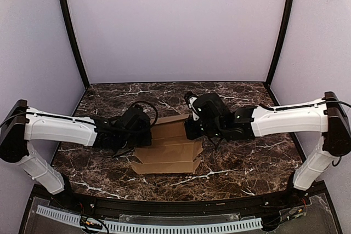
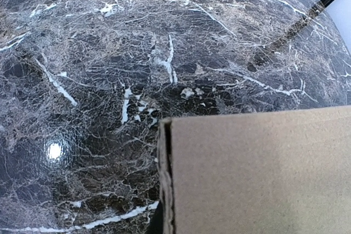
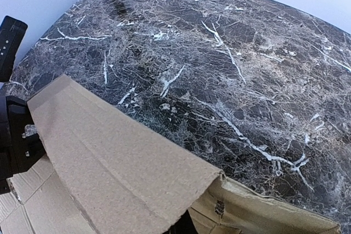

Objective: Fold the paper box

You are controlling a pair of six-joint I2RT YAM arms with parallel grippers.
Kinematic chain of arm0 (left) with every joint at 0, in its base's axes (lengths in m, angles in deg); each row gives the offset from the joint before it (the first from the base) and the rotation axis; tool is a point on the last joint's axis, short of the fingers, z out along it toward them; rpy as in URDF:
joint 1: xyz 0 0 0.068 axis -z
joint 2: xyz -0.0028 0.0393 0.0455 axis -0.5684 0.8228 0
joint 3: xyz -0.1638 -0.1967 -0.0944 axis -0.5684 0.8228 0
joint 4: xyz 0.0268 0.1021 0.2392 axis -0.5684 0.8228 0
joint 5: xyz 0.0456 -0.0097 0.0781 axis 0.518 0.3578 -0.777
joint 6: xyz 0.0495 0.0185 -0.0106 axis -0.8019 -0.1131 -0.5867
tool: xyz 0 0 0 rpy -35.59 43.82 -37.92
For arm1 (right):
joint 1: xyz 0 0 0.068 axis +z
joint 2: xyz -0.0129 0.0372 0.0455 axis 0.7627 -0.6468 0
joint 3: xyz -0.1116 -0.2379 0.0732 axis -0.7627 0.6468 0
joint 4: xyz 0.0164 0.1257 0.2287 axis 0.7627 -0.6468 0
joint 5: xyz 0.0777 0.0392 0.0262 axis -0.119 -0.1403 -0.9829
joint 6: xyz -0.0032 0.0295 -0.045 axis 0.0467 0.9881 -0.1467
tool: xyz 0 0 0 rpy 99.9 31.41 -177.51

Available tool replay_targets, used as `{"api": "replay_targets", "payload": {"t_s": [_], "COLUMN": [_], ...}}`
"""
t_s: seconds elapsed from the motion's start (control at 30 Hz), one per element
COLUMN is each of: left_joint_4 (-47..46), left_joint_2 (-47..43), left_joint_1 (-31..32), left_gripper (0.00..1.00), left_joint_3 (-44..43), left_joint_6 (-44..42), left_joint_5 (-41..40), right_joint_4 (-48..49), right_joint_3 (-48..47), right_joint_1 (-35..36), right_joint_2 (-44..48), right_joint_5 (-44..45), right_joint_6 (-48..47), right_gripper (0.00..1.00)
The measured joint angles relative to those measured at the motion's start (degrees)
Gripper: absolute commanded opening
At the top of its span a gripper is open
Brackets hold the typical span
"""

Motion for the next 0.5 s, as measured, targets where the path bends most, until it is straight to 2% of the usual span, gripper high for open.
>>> {"api": "replay_targets", "payload": {"t_s": [0.5], "left_joint_4": [-2.25], "left_joint_2": [-2.27], "left_joint_1": [-0.5], "left_gripper": [0.0], "left_joint_3": [0.0], "left_joint_6": [-0.07], "left_joint_5": [0.17], "right_joint_4": [-1.11], "right_joint_3": [1.27], "right_joint_1": [1.73], "right_joint_2": [7.17], "right_joint_5": [-0.26], "right_joint_6": [-0.52], "right_gripper": [0.0]}}
